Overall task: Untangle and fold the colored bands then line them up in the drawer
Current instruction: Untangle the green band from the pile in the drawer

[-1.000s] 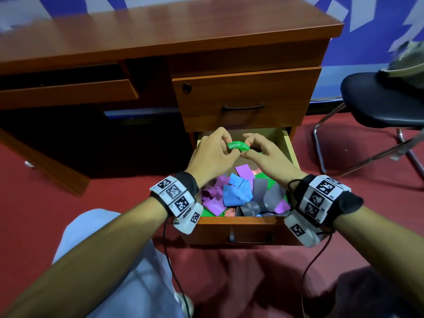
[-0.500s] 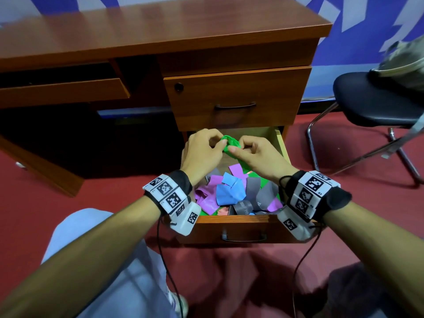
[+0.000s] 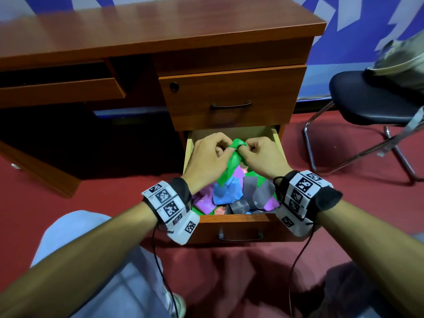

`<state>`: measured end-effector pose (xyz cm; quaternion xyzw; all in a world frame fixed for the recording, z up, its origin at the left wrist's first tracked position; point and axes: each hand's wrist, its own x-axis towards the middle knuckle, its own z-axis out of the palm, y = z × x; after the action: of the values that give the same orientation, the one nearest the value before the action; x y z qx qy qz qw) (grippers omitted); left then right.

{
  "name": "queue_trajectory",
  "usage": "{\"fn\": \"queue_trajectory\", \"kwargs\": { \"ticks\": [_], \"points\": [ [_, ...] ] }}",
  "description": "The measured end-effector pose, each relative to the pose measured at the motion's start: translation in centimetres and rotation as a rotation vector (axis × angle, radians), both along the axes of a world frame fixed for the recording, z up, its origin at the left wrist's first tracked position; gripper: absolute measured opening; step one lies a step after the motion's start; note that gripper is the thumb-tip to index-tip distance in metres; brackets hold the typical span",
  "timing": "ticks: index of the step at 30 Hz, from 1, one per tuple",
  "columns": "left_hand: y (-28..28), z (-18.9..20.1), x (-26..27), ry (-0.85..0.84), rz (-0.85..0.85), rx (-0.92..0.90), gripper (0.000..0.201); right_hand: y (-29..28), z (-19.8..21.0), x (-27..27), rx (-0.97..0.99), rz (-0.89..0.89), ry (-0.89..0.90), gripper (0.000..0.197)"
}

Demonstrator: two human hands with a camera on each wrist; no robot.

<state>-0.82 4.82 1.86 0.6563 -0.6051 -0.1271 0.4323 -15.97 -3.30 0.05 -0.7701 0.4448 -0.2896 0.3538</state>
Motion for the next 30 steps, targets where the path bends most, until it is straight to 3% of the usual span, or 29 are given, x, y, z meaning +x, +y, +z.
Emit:
{"fn": "queue_trajectory", "kwargs": {
  "ticks": [2,5,7,12,15,19,24,27,30],
  "points": [
    [-0.4,0.2,0.3,0.077,0.008,0.198,0.005,0.0,0.1,0.0,-0.059,0.018,0.032,0.039],
    [-0.6,0.1,1.0,0.081,-0.021,0.386,0.012,-0.2,-0.9,0.0,-0.113,0.073,0.137,0.022],
    [-0.8,0.2,1.5,0.017,-0.036,0.452,0.01,-0.2,-1.2,0.0,-0.143,0.061,0.158,0.032],
    [-1.0,-0.1,3.0,-0.282,-0.032,0.501,0.012,0.2,-0.1,0.4,-0.149,0.039,0.048,0.009],
    [-1.5,-0.5,4.2,-0.416,0.023,0.524,0.017,0.0,-0.5,0.2,-0.044,0.064,0.102,0.014],
    [-1.9,-0.2,6.0,-0.517,0.12,0.542,0.02,-1.7,-0.7,-0.9,0.07,-0.036,0.255,0.029],
    [-2.2,0.1,7.1,-0.452,0.12,0.75,0.025,-3.4,-0.6,-2.1,0.371,0.068,0.631,0.037],
    [-3.0,-0.4,6.5,-0.245,0.087,0.79,0.023,-3.8,-0.8,-1.2,0.482,0.068,0.586,0.028],
    [-4.6,-0.6,5.9,0.018,0.144,0.728,0.024,-4.7,-0.8,0.2,0.419,-0.055,0.43,0.041]
  ]
}}
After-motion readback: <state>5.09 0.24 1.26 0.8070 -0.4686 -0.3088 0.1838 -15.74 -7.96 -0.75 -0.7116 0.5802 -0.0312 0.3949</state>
